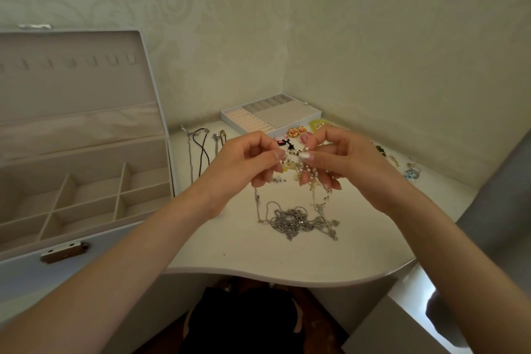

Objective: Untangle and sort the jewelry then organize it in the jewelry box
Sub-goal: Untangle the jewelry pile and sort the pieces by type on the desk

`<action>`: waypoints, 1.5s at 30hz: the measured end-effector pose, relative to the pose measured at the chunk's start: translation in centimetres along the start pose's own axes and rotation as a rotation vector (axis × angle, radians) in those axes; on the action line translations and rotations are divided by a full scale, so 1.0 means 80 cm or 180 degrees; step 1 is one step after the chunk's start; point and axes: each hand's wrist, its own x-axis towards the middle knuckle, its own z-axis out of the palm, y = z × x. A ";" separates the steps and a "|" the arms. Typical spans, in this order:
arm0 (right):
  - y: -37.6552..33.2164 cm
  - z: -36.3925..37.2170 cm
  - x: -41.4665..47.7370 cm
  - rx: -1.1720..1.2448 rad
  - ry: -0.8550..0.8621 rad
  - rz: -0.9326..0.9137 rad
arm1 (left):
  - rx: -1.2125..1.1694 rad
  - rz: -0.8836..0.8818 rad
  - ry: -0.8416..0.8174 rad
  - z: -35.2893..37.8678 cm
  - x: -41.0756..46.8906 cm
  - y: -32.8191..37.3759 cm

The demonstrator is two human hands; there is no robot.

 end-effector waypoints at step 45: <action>0.007 0.002 0.000 0.0202 -0.0055 0.0267 | 0.0151 0.0549 0.0073 0.000 -0.002 0.005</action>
